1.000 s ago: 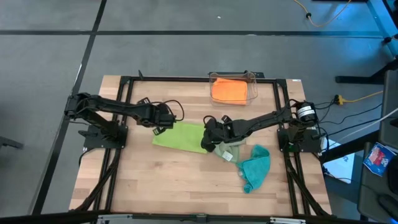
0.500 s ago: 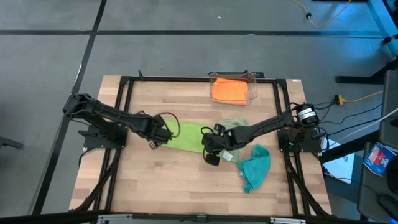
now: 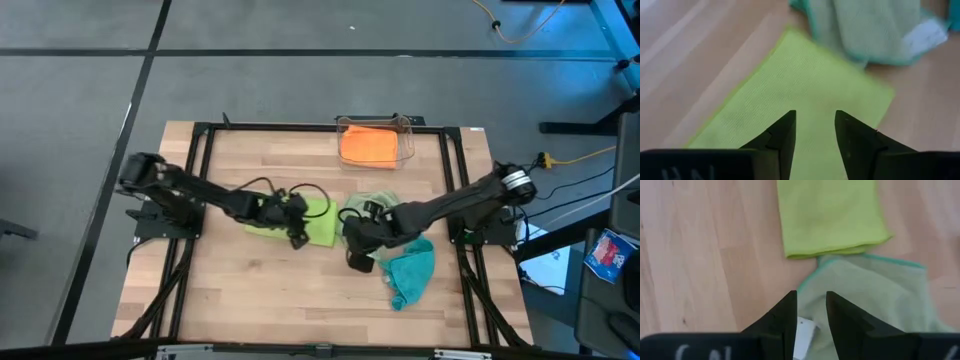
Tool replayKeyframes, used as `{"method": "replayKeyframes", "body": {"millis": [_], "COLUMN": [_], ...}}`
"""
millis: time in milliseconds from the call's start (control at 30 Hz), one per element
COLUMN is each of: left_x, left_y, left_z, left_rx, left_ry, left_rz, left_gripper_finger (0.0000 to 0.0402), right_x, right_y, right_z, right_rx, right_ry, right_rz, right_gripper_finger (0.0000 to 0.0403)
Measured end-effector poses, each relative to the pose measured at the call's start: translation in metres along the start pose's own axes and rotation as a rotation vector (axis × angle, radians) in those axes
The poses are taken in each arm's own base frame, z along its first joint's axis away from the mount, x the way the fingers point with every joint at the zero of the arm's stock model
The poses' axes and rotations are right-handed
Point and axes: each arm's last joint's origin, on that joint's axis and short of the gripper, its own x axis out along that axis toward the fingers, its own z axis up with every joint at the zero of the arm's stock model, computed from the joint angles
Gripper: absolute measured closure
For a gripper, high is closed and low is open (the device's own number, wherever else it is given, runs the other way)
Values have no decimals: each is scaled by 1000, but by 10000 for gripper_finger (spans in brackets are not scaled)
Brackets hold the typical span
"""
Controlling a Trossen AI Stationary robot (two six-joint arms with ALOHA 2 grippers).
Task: Fold microfiber towels
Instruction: Fold the light green microfiber towel
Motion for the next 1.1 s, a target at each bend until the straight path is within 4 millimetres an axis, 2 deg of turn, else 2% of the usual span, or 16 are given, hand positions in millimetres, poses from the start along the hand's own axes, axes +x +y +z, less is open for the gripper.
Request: {"method": "replayKeyframes", "body": {"millis": [133,233,300,433,633,800,967,1100], "left_x": [31,48,59,63,43,8,-27,-40], "left_y": [-4,-11,-14,-24,-35,-42,-39,-42], "left_z": [-6,-8,-18,-30,-52,-69,-86,-94], "left_rx": [9,-11,1,21,77,87,36,27], "left_ry": [23,39,97,154,325,481,680,666], "left_rz": [-3,-29,-57,-78,-68,-62,11,84], "left_gripper_finger": [274,274,274,274,274,274,274,274], "right_x": [-21,-30,-33,-35,-35,-34,-34,-34], "right_y": [1,2,3,4,4,4,4,4], "right_z": [-2,-4,-4,-5,-5,-5,-5,-5], "right_rx": [-12,-22,-25,-30,-31,-32,-33,-65], "right_ry": [-77,-118,-140,-145,-146,-146,-146,-148], "right_rz": [-25,-46,-64,-69,-69,-70,-70,-72], "right_gripper_finger": [296,296,296,296,296,296,296,296]}}
